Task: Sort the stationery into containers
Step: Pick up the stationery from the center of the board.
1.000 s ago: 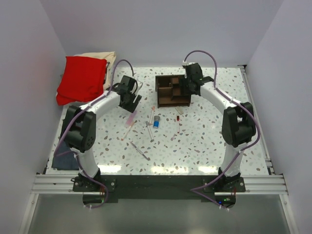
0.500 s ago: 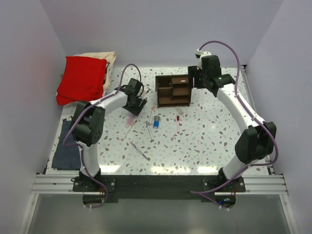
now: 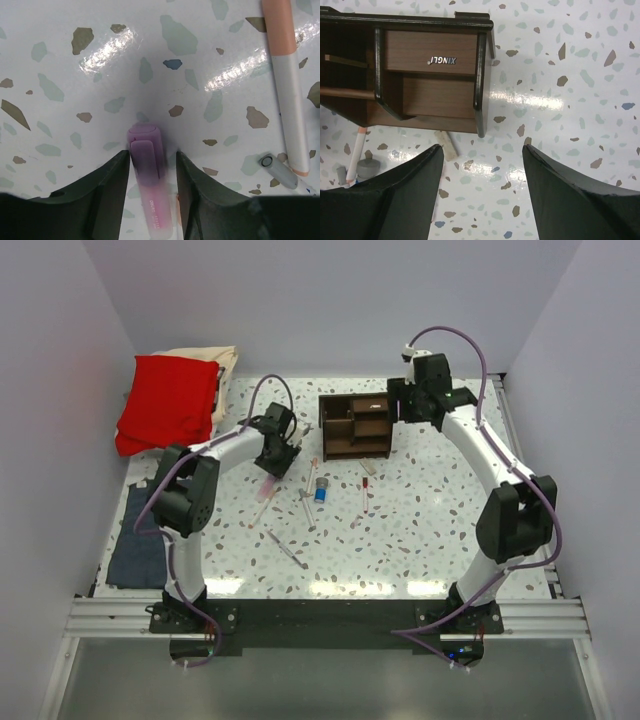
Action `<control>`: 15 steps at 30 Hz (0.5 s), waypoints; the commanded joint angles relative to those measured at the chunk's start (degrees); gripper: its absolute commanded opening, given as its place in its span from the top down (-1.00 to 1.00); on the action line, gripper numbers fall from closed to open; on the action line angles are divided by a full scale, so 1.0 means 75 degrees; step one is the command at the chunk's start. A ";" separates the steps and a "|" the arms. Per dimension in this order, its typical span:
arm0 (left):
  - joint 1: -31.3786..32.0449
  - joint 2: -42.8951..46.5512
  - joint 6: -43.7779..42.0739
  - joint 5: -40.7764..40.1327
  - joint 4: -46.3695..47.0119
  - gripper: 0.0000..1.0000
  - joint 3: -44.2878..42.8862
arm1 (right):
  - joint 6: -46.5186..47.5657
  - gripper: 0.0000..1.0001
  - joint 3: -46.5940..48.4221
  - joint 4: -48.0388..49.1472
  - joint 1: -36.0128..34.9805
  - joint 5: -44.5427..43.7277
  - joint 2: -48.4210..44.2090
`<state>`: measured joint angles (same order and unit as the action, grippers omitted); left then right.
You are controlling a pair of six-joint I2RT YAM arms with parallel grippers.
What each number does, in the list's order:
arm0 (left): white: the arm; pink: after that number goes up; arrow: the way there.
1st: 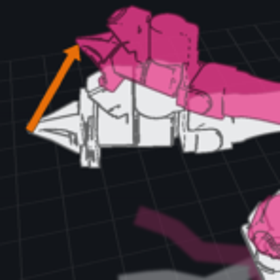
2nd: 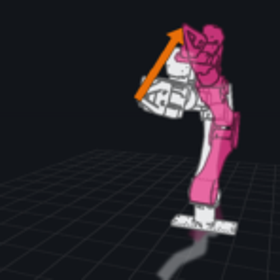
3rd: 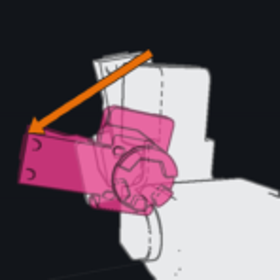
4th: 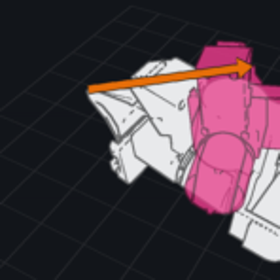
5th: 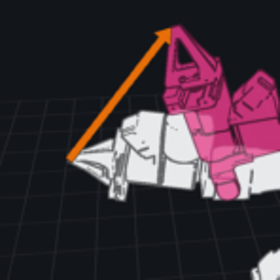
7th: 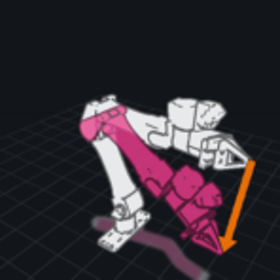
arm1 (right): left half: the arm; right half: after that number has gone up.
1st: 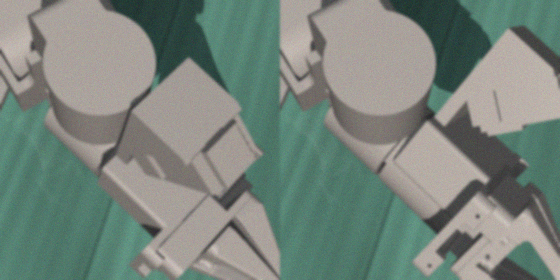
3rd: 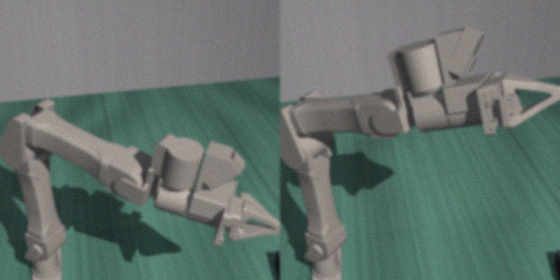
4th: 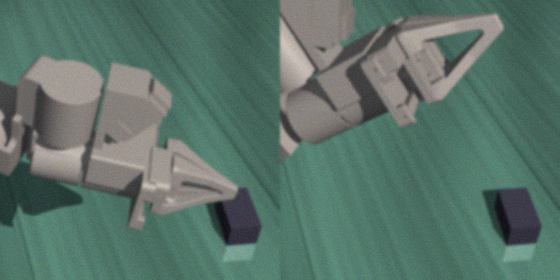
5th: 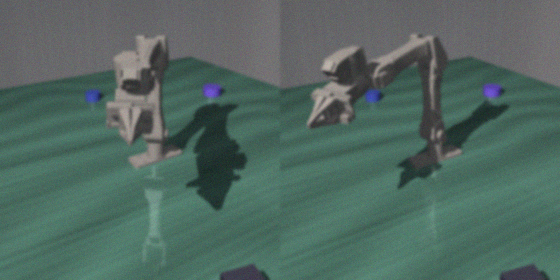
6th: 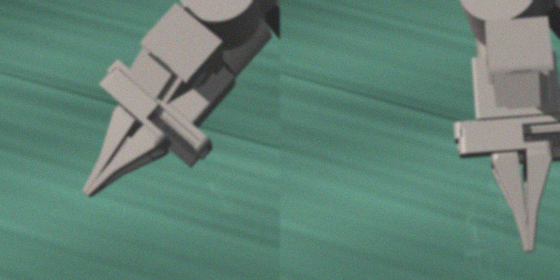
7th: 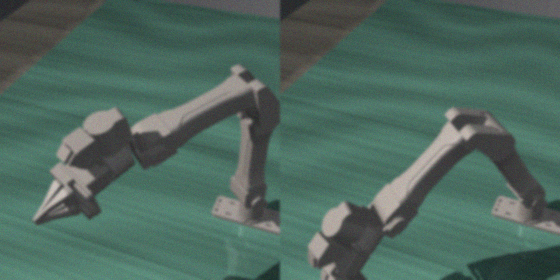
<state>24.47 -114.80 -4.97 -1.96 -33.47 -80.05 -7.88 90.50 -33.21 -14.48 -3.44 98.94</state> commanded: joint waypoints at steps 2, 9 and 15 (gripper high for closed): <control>-0.0016 -0.0595 0.0054 0.0670 -0.0388 0.12 -0.0236 | 0.0113 -0.35 0.0578 -0.0235 0.0091 0.0295 0.0074; -0.0075 -0.0865 -0.0274 0.1069 -0.1138 0.98 -0.0845 | 0.0172 -0.27 0.0566 -0.0213 0.0126 0.0330 0.0051; -0.0180 0.0587 -0.1070 0.1747 -0.1453 1.00 -0.1488 | 0.0324 -0.26 0.0485 -0.0177 0.0161 0.0026 -0.0089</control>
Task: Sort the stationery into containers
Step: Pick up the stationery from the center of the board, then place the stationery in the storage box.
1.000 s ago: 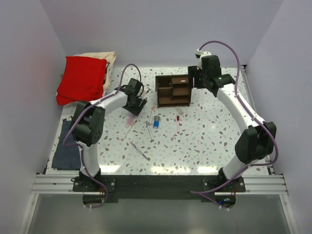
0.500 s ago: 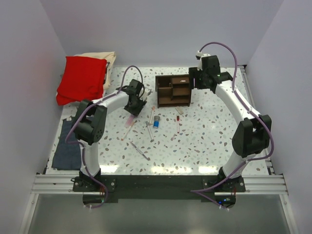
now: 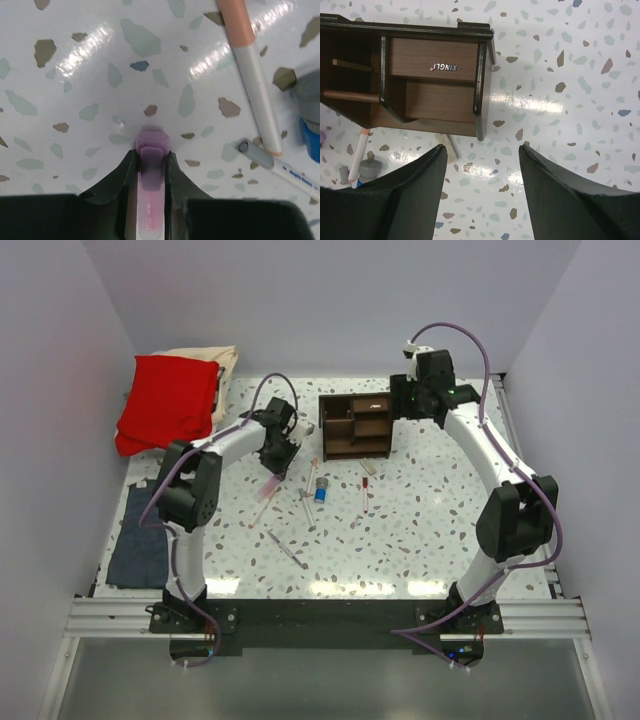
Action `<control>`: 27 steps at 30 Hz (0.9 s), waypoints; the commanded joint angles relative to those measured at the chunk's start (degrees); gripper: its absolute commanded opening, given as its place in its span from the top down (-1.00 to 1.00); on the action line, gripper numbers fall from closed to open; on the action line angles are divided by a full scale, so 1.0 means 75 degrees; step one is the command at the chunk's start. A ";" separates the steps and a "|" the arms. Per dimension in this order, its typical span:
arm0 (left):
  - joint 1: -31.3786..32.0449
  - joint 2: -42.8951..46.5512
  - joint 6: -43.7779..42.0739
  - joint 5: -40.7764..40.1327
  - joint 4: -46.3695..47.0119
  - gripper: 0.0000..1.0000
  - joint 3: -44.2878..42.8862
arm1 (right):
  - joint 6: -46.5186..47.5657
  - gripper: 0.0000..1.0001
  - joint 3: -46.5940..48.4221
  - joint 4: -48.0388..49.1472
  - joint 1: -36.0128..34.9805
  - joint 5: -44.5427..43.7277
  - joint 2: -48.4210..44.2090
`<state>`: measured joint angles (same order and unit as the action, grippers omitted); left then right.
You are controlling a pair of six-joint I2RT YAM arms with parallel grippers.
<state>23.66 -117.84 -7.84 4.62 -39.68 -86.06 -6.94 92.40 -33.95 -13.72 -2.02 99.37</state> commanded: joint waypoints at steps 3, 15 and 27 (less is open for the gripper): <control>-0.0073 0.1450 -0.0889 0.1386 -0.0908 1.00 -0.1741 | 0.0245 -0.26 0.0126 -0.0055 0.0083 -0.0269 -0.0253; -0.0061 0.3584 0.1276 0.4059 0.9230 1.00 0.1697 | 0.0363 -0.41 -0.0214 0.0238 0.0340 -0.0609 -0.0500; 0.0045 0.1077 0.2275 0.3848 1.1971 1.00 0.0882 | 0.0351 -0.40 -0.0437 0.0414 0.0458 -0.0715 -0.0500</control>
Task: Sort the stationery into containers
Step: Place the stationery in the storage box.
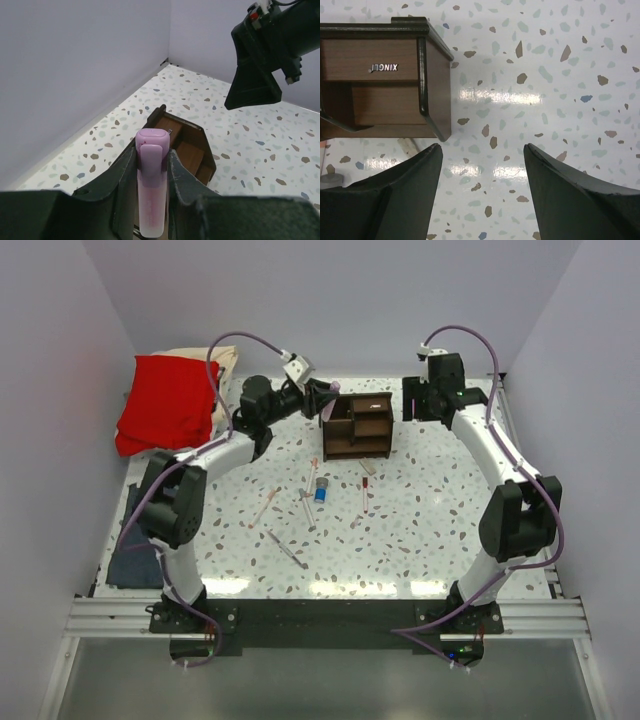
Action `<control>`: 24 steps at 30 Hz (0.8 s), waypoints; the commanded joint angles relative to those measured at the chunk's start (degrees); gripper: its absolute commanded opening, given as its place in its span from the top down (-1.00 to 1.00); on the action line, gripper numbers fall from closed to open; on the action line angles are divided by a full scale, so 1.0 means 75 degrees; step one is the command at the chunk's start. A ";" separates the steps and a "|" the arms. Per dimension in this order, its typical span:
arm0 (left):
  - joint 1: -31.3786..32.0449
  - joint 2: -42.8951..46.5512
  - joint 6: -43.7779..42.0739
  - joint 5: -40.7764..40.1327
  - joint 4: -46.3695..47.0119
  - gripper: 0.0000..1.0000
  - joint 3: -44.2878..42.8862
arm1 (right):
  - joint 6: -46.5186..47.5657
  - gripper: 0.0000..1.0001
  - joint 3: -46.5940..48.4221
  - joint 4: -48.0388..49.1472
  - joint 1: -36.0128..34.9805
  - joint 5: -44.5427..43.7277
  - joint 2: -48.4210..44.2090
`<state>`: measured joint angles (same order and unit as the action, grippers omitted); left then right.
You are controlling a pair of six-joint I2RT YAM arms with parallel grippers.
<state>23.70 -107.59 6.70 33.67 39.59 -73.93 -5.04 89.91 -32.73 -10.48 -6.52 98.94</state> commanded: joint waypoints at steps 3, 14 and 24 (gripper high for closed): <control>0.0039 -0.0771 0.0477 -0.0048 0.1436 1.00 -0.1180 | 0.0074 -0.40 -0.0128 0.0228 0.0015 -0.0138 -0.0476; 0.0097 -0.1639 0.0736 -0.0235 0.1412 1.00 -0.1604 | 0.0144 -0.40 -0.0258 0.0192 0.0050 -0.0243 -0.0360; 0.0086 -0.1721 0.0607 -0.0353 0.1295 0.52 -0.1521 | 0.0086 -0.40 0.0059 0.0251 0.0062 -0.0173 0.0015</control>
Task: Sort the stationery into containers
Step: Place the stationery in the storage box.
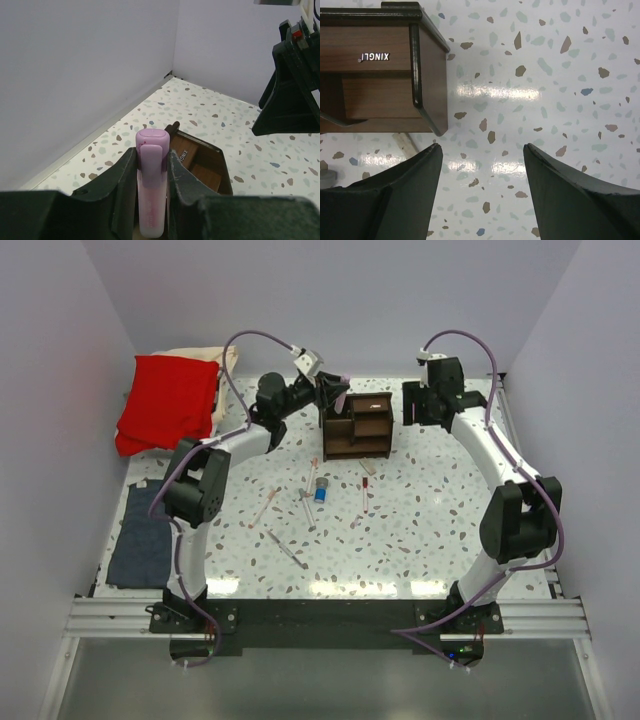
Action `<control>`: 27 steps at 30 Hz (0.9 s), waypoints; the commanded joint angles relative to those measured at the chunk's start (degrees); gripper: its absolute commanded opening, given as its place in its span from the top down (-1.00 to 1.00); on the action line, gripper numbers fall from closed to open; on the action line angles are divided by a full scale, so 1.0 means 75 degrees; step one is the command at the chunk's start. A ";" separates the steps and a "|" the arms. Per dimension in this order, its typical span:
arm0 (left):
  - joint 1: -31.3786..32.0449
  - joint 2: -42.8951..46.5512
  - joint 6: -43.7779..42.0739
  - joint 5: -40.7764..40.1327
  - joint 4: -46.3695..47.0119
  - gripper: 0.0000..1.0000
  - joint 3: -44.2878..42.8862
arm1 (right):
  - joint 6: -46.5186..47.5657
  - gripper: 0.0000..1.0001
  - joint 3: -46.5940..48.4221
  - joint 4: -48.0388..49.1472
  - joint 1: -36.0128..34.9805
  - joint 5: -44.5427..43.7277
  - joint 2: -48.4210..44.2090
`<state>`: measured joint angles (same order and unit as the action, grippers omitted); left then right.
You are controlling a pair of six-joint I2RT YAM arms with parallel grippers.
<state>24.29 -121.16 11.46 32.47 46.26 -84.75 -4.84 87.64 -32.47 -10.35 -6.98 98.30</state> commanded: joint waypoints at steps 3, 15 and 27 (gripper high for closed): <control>0.0007 0.0229 -0.0180 -0.0181 0.0324 0.18 0.0003 | 0.0001 -0.40 0.0339 0.0263 0.0056 -0.0089 0.0135; -0.0321 0.2898 -0.1304 -0.0918 -0.1733 -0.13 0.0694 | -0.0034 -0.40 -0.0024 0.0357 0.0056 -0.0030 0.0007; -0.0591 0.4074 -0.2935 -0.1891 -1.1239 -0.06 0.1783 | -0.0163 -0.37 -0.0072 0.0427 0.0044 0.0485 0.0123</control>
<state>20.29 -85.19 -8.32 23.49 -9.89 -75.81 -5.15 86.26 -31.22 -10.11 -5.08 99.37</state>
